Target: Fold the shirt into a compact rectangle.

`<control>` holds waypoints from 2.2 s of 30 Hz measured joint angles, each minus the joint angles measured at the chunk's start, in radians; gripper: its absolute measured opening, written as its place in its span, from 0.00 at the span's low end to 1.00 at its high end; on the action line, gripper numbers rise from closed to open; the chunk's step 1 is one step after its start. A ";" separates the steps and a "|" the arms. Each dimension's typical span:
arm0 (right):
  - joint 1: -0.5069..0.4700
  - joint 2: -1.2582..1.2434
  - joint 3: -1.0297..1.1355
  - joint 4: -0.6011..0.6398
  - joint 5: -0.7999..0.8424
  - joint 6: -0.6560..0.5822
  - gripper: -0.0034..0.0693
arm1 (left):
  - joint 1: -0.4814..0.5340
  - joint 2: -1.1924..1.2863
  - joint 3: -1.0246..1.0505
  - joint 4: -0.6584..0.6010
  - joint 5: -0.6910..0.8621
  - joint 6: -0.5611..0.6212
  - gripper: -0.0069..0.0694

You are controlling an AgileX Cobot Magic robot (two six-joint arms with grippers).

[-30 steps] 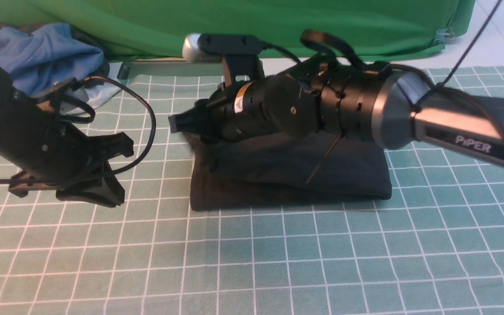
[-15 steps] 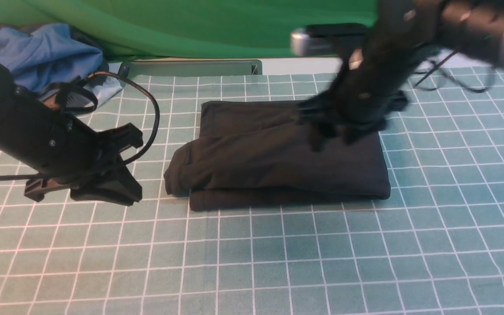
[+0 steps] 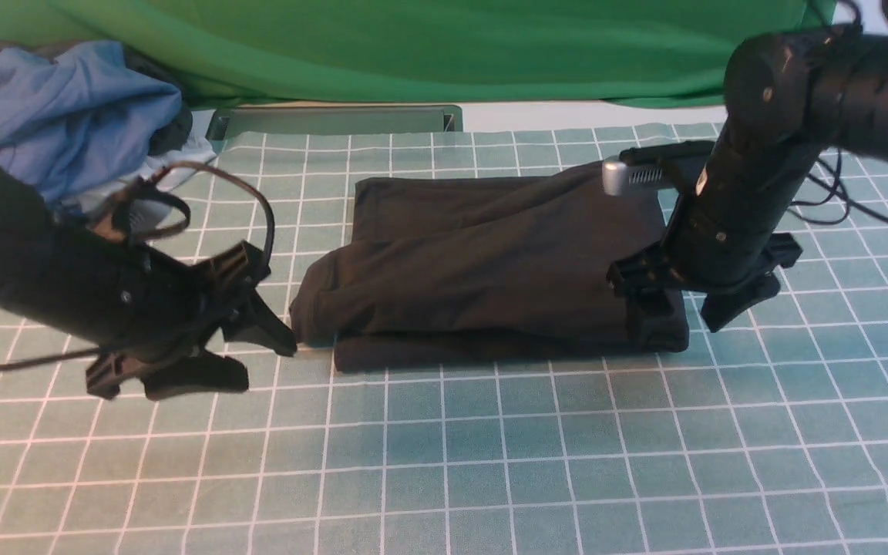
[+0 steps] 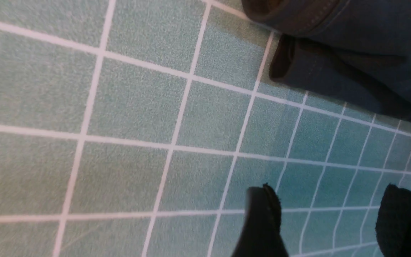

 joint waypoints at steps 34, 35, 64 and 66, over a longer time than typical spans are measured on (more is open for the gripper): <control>0.000 0.075 0.008 -0.005 -0.062 -0.051 0.73 | -0.234 0.285 -0.051 -0.118 -0.389 0.045 0.27; 0.000 0.075 0.008 -0.008 -0.062 -0.051 0.57 | -0.234 0.287 -0.051 -0.120 -0.383 0.045 0.18; 0.001 -0.072 0.112 -0.068 0.118 -0.080 0.22 | -0.343 0.287 -0.022 -0.185 -0.268 0.048 0.11; 0.001 -0.104 0.149 -0.083 0.120 -0.077 0.22 | -0.343 0.287 -0.022 -0.167 -0.233 0.048 0.11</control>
